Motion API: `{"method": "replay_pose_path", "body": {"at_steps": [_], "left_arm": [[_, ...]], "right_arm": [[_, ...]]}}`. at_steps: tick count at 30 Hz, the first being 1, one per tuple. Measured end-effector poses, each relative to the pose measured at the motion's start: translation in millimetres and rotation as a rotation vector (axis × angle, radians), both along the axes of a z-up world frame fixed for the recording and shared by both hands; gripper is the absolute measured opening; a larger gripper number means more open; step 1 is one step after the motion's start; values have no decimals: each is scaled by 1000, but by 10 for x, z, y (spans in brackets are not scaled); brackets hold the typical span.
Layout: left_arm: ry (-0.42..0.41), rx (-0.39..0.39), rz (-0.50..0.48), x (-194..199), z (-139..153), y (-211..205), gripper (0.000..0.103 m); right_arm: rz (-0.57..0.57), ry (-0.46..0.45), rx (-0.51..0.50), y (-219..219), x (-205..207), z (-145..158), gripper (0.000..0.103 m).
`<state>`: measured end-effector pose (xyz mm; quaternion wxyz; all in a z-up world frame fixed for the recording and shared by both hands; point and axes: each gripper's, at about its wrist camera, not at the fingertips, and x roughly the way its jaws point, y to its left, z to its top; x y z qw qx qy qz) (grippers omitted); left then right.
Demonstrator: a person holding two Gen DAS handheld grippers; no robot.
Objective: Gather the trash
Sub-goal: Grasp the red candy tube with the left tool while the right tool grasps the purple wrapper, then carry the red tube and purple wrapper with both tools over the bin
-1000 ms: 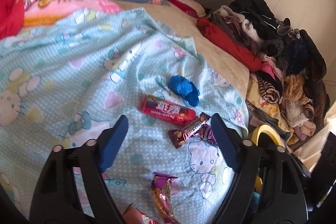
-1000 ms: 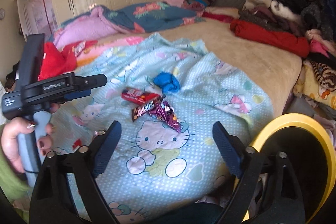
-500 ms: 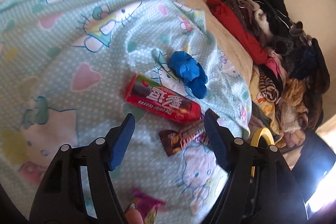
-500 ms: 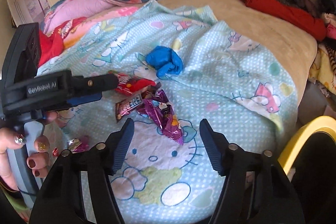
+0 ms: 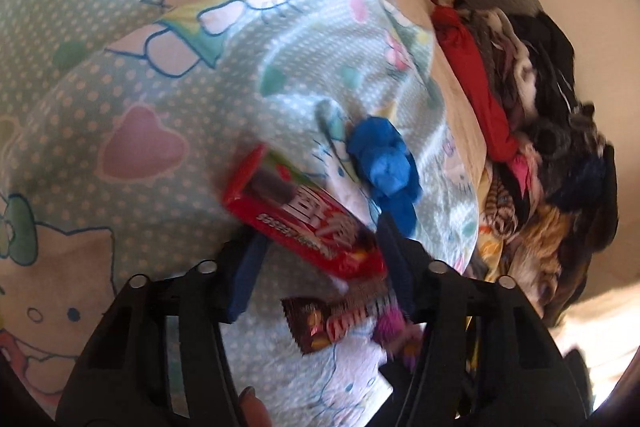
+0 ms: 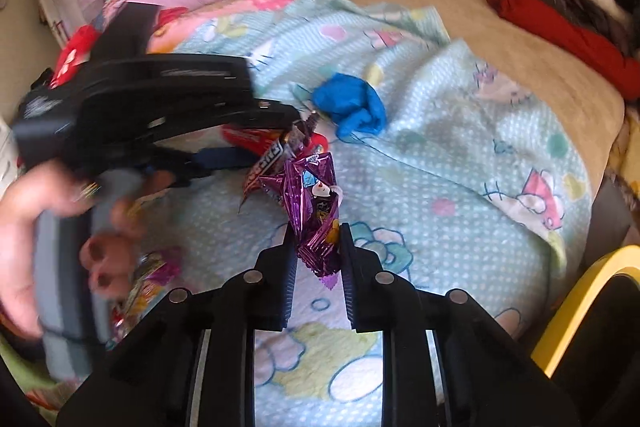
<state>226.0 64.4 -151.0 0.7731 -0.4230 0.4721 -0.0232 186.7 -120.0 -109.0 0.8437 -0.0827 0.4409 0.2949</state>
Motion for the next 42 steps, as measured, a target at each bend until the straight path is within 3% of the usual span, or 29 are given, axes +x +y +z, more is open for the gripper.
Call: {"method": "replay_pose_path", "body": {"at_steps": [4, 9, 15, 18, 24, 30, 42], "left_arm": [[9, -23, 44, 22, -20, 65, 37], [-60, -34, 46, -112, 72, 116, 28], [-213, 71, 12, -443, 450, 114, 26], [-266, 161, -1, -602, 632, 79, 26], [-348, 245, -11, -766, 918, -13, 25], [-421, 292, -46, -846, 1171, -180, 25], [-480, 296, -96, -955, 1372, -375, 25]], "right_arm": [[-8, -8, 20, -91, -165, 77, 19], [-76, -13, 87, -313, -305, 142, 19], [-78, -70, 166, -435, -435, 289, 19], [-69, -74, 179, -441, -473, 318, 19], [-63, -83, 215, -463, -557, 376, 19], [-79, -103, 238, -562, -610, 471, 19], [-127, -143, 269, -803, -674, 633, 19]]}}
